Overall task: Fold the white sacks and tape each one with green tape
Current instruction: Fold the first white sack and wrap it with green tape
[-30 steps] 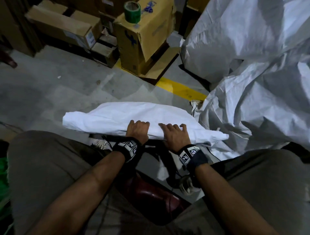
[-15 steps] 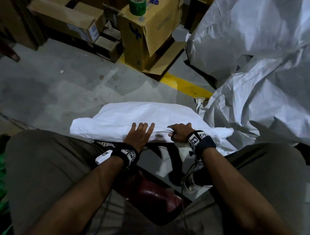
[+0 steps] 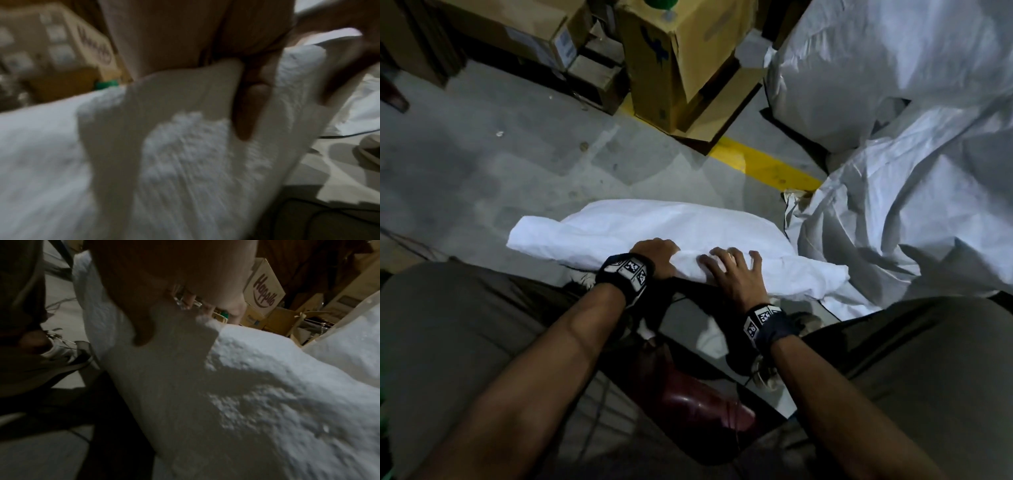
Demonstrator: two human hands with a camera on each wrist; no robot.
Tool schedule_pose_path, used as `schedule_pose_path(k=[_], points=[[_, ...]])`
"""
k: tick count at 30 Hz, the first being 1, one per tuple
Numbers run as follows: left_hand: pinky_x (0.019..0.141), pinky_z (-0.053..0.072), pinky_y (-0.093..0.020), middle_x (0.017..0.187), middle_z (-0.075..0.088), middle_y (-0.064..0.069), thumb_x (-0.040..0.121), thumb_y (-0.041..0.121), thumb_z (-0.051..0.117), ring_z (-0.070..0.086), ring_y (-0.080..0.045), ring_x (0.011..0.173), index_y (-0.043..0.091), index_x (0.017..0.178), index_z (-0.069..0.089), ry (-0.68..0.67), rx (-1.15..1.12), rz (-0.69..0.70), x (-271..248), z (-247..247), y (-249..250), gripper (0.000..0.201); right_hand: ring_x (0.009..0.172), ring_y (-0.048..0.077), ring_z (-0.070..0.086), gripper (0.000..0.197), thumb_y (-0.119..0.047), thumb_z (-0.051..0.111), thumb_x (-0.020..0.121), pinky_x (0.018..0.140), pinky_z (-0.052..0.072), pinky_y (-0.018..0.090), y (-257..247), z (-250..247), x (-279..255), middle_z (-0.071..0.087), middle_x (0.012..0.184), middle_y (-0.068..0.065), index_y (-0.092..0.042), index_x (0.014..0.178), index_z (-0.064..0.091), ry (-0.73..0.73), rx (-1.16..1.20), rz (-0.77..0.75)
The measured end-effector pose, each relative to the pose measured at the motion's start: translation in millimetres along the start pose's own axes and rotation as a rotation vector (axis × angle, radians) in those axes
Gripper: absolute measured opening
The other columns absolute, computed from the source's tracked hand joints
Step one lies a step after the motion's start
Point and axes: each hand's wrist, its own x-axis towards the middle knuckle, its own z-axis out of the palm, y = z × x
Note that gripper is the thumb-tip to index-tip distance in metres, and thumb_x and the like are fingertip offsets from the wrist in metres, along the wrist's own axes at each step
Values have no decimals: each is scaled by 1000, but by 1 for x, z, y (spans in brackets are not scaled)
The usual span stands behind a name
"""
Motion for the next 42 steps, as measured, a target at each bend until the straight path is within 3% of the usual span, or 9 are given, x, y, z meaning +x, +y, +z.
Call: schedule_pose_path(k=[4, 8, 11, 16, 20, 24, 30, 35, 42], points=[[111, 30, -46, 136, 54, -11, 82, 31, 68, 48, -32, 130, 17, 142, 41, 64, 248, 33, -7, 11, 17, 68, 68, 26, 65, 49, -39, 89, 62, 67, 49, 37, 6, -6, 13, 66, 91, -1, -25, 105, 70, -6, 97, 5], [117, 19, -59, 153, 29, -16, 75, 27, 76, 30, -36, 140, 13, 153, 24, 266, 422, 76, -21, 38, 49, 94, 51, 25, 65, 31, -30, 85, 60, 54, 49, 31, 10, -14, 22, 67, 71, -2, -25, 89, 73, 20, 191, 33], [109, 37, -61, 127, 59, -16, 63, 18, 81, 57, -35, 117, 6, 134, 55, 435, 416, 114, -21, 49, 49, 77, 46, 26, 62, 24, -30, 78, 59, 47, 46, 26, 9, -21, 27, 67, 63, -3, -26, 83, 74, 71, 187, 21], [74, 51, -36, 71, 65, -3, 55, 14, 85, 64, -27, 68, 17, 81, 66, 559, 373, 90, -12, 33, 26, 32, 65, 25, 69, 36, -37, 87, 65, 67, 49, 36, 17, -14, 20, 72, 76, -1, -29, 95, 70, 73, 166, 89], [68, 48, -37, 68, 64, -6, 53, 5, 70, 63, -29, 65, 15, 79, 64, 600, 377, 83, -10, 27, 13, 28, 103, 25, 65, 58, -41, 81, 66, 97, 36, 50, 65, -20, -8, 72, 107, -4, -34, 120, 61, -102, 27, 234], [66, 48, -38, 69, 66, -9, 60, 13, 45, 65, -32, 65, 12, 82, 66, 639, 296, 94, -12, 20, 6, 31, 118, 22, 57, 62, -43, 79, 73, 107, 26, 62, 110, -32, -38, 64, 126, -13, -48, 130, 54, -180, 22, 479], [66, 47, -36, 66, 64, -5, 48, 11, 81, 63, -28, 63, 17, 78, 65, 569, 337, 70, -14, 21, 28, 34, 151, 23, 15, 108, -46, 84, 68, 107, 2, 78, 79, -46, -22, 22, 163, -3, -38, 156, 21, -220, 87, 303], [68, 46, -34, 70, 66, -3, 54, 15, 84, 64, -28, 69, 18, 82, 65, 604, 316, 175, -20, 28, 42, 33, 109, 29, 65, 54, -25, 78, 70, 106, 29, 61, 23, -41, 3, 70, 115, 5, -24, 122, 65, 0, 112, 133], [105, 28, -41, 111, 67, -8, 58, 13, 77, 58, -31, 110, 17, 122, 62, 449, 277, 1, -30, 17, -40, 65, 89, 27, 68, 27, -18, 71, 72, 90, 39, 48, 43, -39, 3, 75, 88, 0, -28, 97, 72, -13, 100, 273]])
